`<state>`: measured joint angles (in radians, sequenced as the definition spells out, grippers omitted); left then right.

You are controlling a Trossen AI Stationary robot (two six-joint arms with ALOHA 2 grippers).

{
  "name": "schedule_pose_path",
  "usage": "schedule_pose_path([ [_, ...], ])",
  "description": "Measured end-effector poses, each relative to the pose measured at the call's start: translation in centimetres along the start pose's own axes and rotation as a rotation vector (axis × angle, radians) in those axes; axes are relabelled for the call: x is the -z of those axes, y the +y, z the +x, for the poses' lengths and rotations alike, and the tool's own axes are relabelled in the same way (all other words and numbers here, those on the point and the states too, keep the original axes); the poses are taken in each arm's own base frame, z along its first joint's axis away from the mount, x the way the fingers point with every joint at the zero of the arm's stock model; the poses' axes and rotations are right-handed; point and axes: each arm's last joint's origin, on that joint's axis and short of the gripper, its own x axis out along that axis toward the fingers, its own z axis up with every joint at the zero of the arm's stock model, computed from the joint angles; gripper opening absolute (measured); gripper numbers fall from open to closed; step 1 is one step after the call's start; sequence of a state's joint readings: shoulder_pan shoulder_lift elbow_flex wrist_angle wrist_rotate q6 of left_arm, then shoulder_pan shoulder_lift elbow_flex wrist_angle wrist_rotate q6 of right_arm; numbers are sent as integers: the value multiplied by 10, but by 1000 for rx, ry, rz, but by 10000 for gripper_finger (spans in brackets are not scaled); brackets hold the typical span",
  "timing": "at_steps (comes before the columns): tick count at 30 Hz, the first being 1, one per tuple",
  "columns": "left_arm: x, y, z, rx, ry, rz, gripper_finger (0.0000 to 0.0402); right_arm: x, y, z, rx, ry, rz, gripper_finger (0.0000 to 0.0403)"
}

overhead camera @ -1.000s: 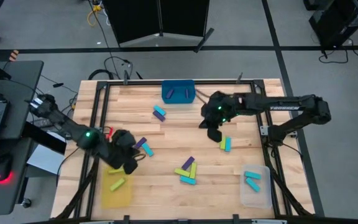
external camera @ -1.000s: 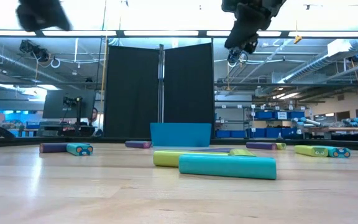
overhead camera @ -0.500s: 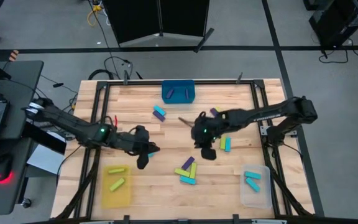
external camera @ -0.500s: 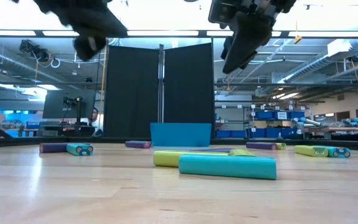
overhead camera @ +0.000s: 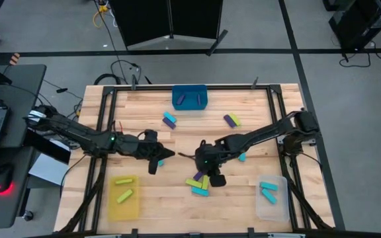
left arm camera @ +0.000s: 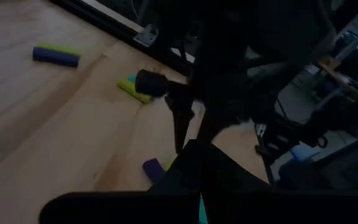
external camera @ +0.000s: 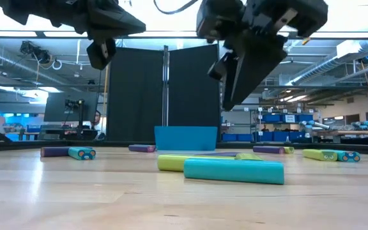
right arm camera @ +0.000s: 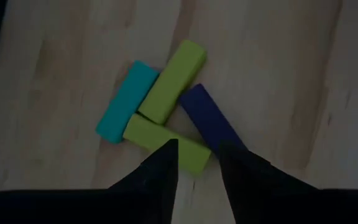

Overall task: Sort blocks
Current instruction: Put the purple block into the blue bin

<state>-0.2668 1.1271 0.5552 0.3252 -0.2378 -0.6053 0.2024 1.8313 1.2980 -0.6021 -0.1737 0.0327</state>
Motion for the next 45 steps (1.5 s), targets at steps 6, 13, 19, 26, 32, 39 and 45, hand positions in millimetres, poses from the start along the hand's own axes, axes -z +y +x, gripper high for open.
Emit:
schedule_pose_path([
  [6,0,1,0,-23,-5,2,3,-9,0,20,40,27,-88,184],
  [13,1,2,0,-31,0,7,3,-11,-3,35,47,20,-133,228],
  [19,1,5,1,-51,16,20,4,-7,-5,49,43,64,-182,229],
  [26,1,8,1,-57,31,26,4,-4,-7,59,42,87,-201,224],
  [32,1,8,1,-49,35,24,4,2,-9,70,39,117,-224,217],
  [39,1,8,1,-42,42,5,4,2,-15,71,46,115,-207,179],
  [45,1,8,1,-40,37,3,4,2,-24,68,49,116,-160,113],
])
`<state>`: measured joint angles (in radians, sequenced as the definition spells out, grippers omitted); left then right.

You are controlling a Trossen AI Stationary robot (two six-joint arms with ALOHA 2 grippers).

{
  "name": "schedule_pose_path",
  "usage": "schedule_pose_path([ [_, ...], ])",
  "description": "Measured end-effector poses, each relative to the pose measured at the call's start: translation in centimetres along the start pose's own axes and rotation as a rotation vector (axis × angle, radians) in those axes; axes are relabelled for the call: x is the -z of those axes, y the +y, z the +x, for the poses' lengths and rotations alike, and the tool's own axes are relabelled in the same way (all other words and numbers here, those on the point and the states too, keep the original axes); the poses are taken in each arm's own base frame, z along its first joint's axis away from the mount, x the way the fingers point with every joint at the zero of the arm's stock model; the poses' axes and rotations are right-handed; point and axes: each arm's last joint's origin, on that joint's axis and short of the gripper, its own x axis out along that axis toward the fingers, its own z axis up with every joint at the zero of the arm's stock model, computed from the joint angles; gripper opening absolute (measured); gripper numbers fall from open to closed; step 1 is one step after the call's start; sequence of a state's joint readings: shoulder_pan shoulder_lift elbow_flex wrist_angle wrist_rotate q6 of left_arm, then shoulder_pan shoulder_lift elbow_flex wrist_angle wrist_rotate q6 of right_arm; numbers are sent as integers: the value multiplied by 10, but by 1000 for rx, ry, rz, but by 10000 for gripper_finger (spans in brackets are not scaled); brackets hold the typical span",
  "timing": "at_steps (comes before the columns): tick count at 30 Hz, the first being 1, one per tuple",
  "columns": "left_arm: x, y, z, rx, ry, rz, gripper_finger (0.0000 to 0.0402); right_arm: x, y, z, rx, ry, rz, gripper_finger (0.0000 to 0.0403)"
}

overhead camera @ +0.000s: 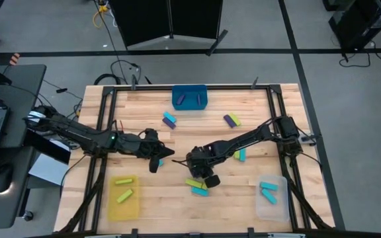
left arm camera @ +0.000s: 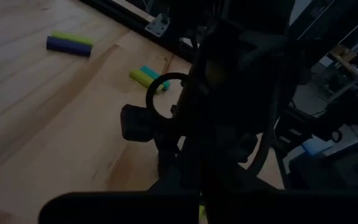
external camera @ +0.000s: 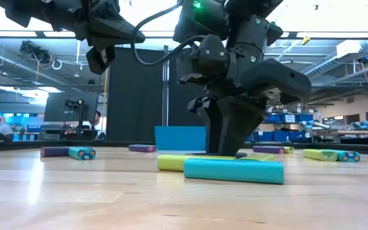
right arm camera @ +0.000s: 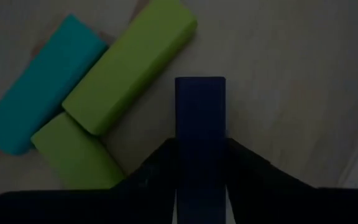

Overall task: Sort blocks
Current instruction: Put the purple block into the blue bin

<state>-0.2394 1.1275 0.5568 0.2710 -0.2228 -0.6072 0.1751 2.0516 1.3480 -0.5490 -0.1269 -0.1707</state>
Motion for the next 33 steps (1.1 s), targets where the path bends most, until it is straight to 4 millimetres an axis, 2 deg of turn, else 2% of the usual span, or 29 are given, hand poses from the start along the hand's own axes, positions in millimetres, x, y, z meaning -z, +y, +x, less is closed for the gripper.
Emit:
schedule_pose_path([
  [4,-1,0,0,-10,-21,-3,4,3,-9,-12,15,-2,52,113],
  [9,-10,-3,-1,-18,-127,3,4,7,-41,-50,59,-74,261,113],
  [14,-17,-5,-2,-54,-232,31,4,20,-88,-95,157,-209,534,113],
  [17,-16,-3,-1,-88,-237,51,4,31,-119,-122,235,-325,753,113],
  [21,-17,-2,-2,-125,-260,49,4,49,-162,-145,330,-509,1080,113],
  [24,-18,0,-2,-143,-264,50,4,63,-190,-150,366,-605,1274,113],
  [29,-20,4,-1,-165,-272,47,4,86,-225,-131,382,-603,1487,113],
  [33,-23,8,0,-184,-278,44,4,88,-245,-119,376,-604,1561,113],
])
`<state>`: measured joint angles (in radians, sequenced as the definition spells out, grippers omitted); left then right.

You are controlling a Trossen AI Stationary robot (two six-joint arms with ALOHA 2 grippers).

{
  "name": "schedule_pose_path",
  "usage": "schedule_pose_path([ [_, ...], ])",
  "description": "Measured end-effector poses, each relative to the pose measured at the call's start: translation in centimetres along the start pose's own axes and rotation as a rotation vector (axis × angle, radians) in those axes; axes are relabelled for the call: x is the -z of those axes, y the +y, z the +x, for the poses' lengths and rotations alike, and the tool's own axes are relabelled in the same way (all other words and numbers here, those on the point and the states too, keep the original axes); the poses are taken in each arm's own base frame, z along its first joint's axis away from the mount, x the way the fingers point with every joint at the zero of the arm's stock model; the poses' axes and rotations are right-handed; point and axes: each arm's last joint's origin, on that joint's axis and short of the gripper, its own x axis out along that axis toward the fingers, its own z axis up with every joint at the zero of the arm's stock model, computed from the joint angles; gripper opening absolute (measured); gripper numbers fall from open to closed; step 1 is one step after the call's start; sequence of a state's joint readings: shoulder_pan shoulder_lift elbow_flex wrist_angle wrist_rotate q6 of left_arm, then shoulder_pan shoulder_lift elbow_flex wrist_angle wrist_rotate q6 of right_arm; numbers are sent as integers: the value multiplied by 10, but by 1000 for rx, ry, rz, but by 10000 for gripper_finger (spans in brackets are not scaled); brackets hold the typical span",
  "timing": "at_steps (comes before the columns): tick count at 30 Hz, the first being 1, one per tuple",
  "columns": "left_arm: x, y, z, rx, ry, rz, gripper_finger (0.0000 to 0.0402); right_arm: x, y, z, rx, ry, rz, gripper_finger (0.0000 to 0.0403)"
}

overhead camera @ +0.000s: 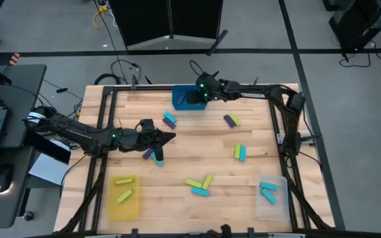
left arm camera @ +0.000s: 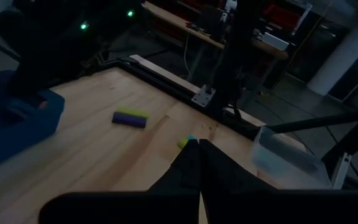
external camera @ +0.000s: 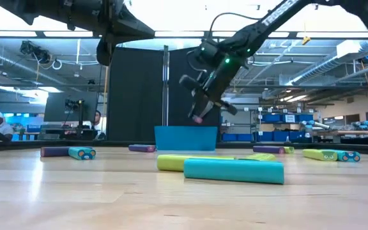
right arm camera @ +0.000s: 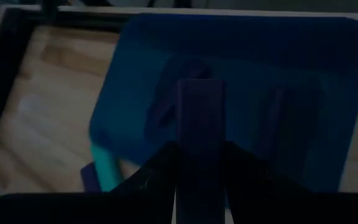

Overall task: Sort blocks
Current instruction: Put the purple block into the blue bin

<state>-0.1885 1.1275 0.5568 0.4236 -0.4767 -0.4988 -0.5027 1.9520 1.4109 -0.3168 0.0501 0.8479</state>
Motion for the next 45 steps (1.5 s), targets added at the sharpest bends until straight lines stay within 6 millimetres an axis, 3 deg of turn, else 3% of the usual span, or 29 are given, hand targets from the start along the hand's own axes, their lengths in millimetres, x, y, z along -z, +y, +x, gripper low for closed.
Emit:
schedule_pose_path([
  [10,-1,4,2,-6,10,19,4,-27,-2,34,104,3,49,113],
  [17,-1,4,2,-6,10,23,4,-26,-2,52,158,58,48,113],
  [36,-1,4,2,-6,10,28,4,-26,-9,51,196,104,76,113],
  [45,-1,4,2,-6,9,23,4,-18,-12,67,180,151,85,113],
])
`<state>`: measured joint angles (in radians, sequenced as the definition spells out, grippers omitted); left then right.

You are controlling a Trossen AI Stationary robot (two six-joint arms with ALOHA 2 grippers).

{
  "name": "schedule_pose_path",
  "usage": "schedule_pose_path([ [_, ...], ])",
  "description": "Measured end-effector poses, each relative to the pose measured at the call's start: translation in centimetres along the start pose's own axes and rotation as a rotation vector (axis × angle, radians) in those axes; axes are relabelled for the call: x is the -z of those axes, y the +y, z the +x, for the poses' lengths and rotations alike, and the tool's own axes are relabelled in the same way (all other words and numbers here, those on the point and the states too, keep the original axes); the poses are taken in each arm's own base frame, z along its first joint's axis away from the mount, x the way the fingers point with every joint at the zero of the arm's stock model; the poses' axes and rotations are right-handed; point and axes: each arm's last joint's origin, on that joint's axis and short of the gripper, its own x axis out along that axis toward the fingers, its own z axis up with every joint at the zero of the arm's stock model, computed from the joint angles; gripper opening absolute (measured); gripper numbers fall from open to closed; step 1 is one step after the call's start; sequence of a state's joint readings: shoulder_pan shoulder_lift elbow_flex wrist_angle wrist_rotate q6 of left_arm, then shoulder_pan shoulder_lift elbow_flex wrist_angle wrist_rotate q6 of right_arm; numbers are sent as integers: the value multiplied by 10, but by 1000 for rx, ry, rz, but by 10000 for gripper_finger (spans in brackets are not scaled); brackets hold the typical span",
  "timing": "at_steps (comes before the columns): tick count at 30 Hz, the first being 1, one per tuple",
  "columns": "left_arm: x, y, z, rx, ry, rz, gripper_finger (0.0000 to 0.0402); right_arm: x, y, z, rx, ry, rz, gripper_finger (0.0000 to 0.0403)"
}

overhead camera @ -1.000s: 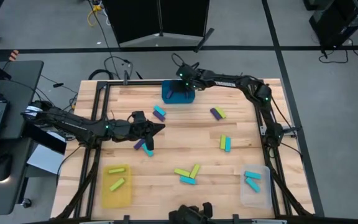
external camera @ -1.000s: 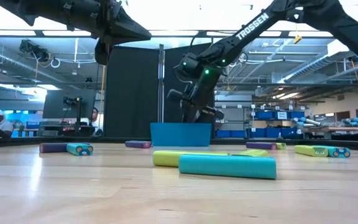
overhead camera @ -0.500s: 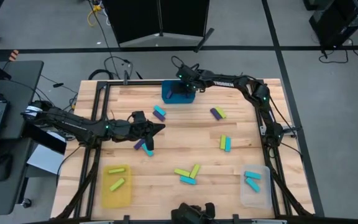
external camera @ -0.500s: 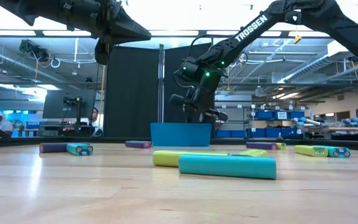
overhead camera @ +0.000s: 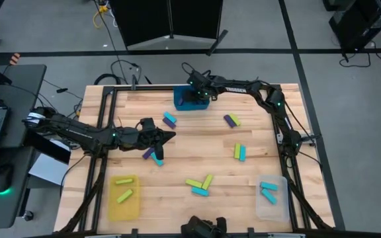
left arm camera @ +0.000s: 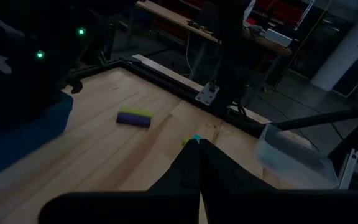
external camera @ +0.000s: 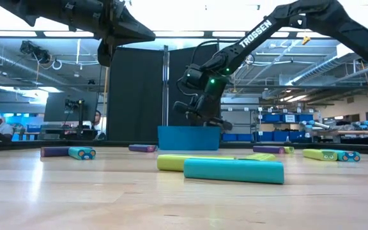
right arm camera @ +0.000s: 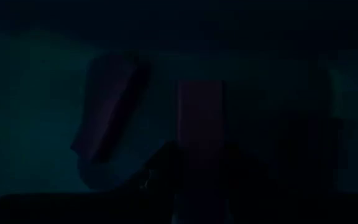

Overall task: Sort blocks
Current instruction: Put the purple block into the blue bin, then put the sky blue block into the white bin

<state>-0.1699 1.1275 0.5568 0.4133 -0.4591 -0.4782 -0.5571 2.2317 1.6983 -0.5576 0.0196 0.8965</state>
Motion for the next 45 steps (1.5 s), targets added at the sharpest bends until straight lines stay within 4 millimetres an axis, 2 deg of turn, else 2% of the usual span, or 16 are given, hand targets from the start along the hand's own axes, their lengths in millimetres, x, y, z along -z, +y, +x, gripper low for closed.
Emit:
schedule_pose_path([
  [5,0,0,0,1,-3,-1,4,0,0,1,0,3,1,115],
  [11,0,0,0,2,-4,-2,4,0,0,1,0,0,-2,211],
  [15,0,0,0,2,-4,-2,4,-4,0,-5,-5,-12,-29,237],
  [20,0,0,0,2,-4,-1,4,-13,4,-39,-53,-55,-108,212],
  [25,-2,0,-2,5,-10,19,4,-13,10,-98,-92,-92,-264,120],
  [28,-4,0,-3,8,-17,18,4,0,15,-132,-84,-95,-375,43],
  [30,-4,0,-3,8,-16,22,4,11,18,-150,-81,-78,-440,12],
  [33,-4,0,-3,9,-15,22,4,32,19,-165,-86,-48,-468,17],
  [38,-4,-1,-3,17,-11,26,4,82,9,-167,-76,11,-461,7],
  [45,-3,-1,-3,32,-3,27,4,146,-9,-176,-158,15,-351,5],
])
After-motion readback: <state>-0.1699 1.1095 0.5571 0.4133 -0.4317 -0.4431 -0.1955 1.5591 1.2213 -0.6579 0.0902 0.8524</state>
